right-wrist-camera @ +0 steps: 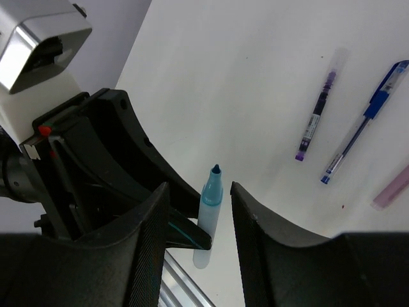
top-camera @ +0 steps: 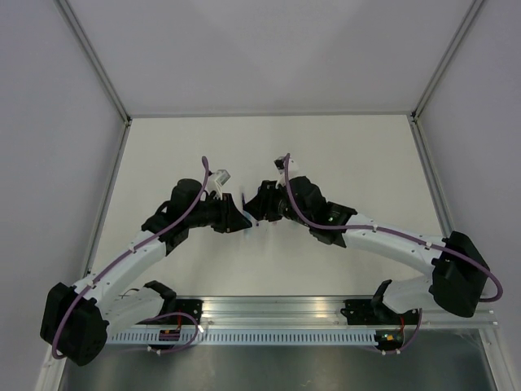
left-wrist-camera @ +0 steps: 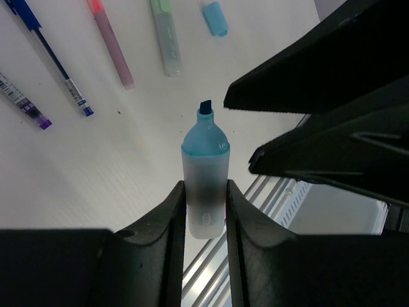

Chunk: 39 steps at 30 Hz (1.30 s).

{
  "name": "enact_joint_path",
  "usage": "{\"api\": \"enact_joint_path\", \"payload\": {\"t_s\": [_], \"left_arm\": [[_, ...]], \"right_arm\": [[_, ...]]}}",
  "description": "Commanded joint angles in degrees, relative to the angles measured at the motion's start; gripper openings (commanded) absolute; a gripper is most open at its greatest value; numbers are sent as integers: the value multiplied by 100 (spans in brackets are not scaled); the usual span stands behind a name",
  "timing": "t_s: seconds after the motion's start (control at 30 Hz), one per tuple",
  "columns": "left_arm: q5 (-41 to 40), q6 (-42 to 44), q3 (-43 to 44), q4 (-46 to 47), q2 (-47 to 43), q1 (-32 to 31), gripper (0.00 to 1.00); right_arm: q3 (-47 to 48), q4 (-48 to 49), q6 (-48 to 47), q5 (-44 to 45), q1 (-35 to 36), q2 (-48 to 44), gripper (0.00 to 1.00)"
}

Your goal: Insert the pens into the pen caps

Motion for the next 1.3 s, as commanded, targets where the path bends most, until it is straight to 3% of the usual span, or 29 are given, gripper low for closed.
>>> {"api": "enact_joint_path", "payload": {"t_s": [0.0, 0.3, 0.5, 0.6, 0.63, 0.67, 0.77, 0.8, 0.9, 1.0, 1.27], "left_arm": [[-66, -128, -8, 292, -97, -51, 2], [-136, -137, -43, 284, -229, -78, 2], [-189, -164, -34, 266, -299, -95, 2], [-171, -172, -8, 257, -326, -95, 2], [-102, -190, -8, 292, -352, -104, 2], [-66, -207, -17, 319, -387, -104, 2], [188, -243, -17, 415, -642, -104, 22], [294, -260, -25, 468, -729, -95, 37], [742, -444, -95, 775, -1160, -104, 58], [1137, -777, -236, 1319, -1477, -104, 64], [1911, -1464, -438, 2383, -1548, -122, 65]], "right_arm": [[218, 212, 115, 390, 206, 106, 49], [271, -60, 168, 1058, 567, 264, 45], [280, -26, 238, 953, 620, 387, 37], [271, 71, 229, 830, 611, 370, 14], [262, 124, 212, 778, 620, 326, 1], [236, 168, 203, 769, 611, 300, 0], [105, 369, 19, 585, 611, 28, 0], [52, 501, -16, 514, 620, -78, 0], [-273, 991, -183, 172, 611, -543, 0], [-625, 1589, -227, -231, 611, -1027, 0], [-924, 2505, -184, -883, 620, -1581, 0]]}}
